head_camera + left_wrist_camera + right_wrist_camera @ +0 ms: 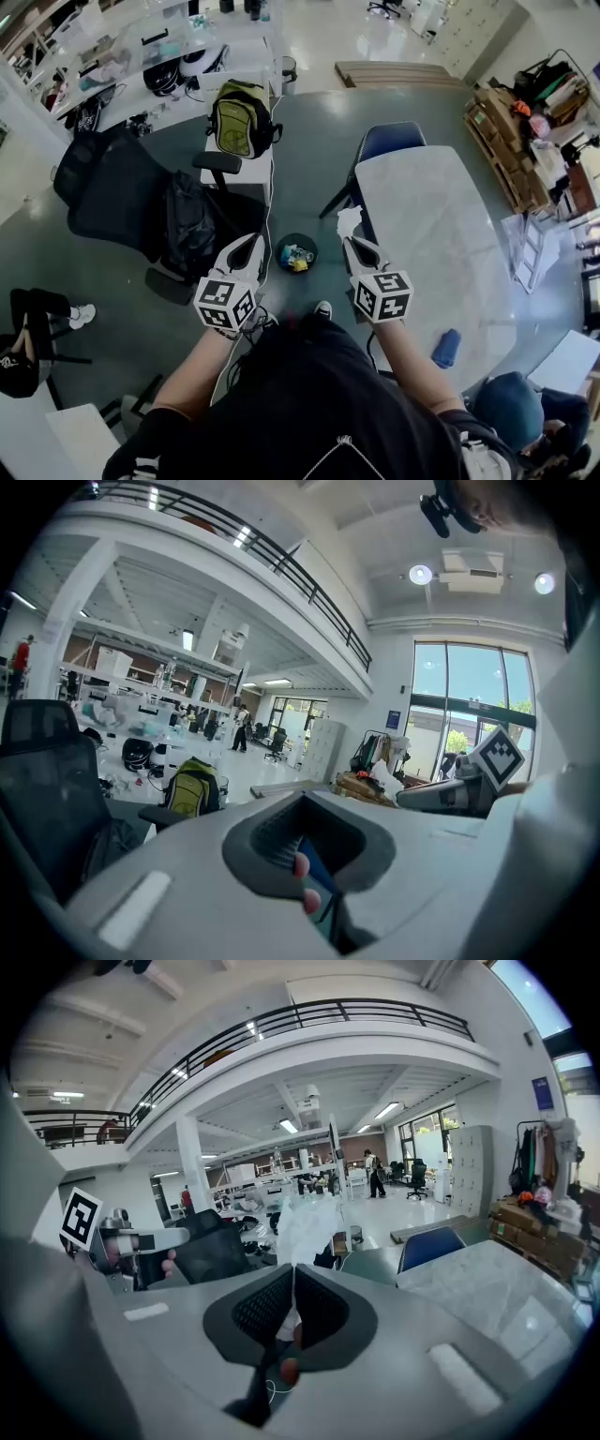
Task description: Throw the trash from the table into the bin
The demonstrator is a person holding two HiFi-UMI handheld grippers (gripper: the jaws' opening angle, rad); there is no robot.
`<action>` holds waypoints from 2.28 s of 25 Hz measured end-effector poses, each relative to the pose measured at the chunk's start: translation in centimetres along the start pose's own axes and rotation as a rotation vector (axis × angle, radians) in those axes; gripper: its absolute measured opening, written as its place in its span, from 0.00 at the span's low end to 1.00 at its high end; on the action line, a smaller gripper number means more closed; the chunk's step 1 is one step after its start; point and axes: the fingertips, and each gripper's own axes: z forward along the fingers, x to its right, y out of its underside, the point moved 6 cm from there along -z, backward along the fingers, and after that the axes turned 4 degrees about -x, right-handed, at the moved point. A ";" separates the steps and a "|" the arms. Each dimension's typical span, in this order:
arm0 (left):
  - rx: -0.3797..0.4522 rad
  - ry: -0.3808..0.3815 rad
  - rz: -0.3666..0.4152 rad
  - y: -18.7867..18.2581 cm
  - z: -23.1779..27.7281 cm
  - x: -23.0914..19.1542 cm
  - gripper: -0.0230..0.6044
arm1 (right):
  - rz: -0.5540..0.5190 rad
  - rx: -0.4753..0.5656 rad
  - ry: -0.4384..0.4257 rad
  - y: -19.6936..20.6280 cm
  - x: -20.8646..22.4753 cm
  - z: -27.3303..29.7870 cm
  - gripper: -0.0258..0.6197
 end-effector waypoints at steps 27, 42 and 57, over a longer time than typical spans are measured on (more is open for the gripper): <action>-0.213 -0.236 -0.304 23.8 4.4 -10.7 0.04 | -0.055 -0.425 -0.056 29.6 10.1 33.5 0.09; -0.298 -0.264 -0.379 36.6 7.7 -12.3 0.04 | -0.030 -0.622 0.017 50.0 14.0 49.8 0.09; -0.334 -0.291 -0.396 43.4 9.5 -13.1 0.04 | -0.060 -0.781 0.061 57.8 16.1 55.5 0.10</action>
